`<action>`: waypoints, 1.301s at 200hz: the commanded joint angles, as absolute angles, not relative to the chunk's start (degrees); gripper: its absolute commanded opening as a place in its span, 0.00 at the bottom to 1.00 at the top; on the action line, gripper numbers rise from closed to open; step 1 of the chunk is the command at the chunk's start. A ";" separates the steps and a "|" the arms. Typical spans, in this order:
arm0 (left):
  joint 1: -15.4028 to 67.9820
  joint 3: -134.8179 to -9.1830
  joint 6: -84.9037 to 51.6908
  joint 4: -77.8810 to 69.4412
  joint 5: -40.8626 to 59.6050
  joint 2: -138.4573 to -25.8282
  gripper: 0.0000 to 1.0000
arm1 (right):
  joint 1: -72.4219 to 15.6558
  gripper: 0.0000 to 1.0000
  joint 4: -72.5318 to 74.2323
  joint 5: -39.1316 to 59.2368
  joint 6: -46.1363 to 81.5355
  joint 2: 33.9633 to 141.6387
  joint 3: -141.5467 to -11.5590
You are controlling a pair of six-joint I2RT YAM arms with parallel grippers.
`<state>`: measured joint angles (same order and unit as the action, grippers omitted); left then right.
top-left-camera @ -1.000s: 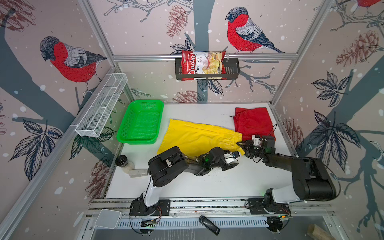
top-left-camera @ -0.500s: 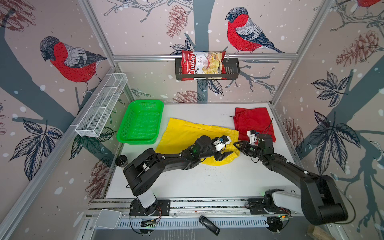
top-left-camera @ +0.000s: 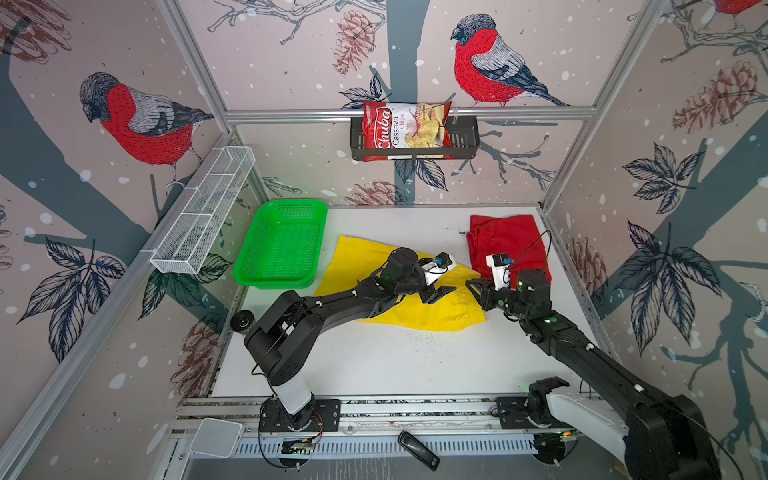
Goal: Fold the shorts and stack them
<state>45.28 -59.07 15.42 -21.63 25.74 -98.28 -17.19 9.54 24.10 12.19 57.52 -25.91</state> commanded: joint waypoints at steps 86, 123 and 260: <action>54.49 -68.57 23.31 -15.18 23.71 -115.36 0.77 | 3.53 0.70 4.08 36.34 34.78 61.68 -22.44; 54.73 -72.79 24.77 -12.24 24.68 -120.03 0.89 | 4.75 0.75 4.37 37.70 36.79 62.31 -20.67; 56.48 -60.54 25.29 -29.49 17.90 -114.66 0.03 | 4.11 0.93 12.85 44.08 53.37 66.16 -16.34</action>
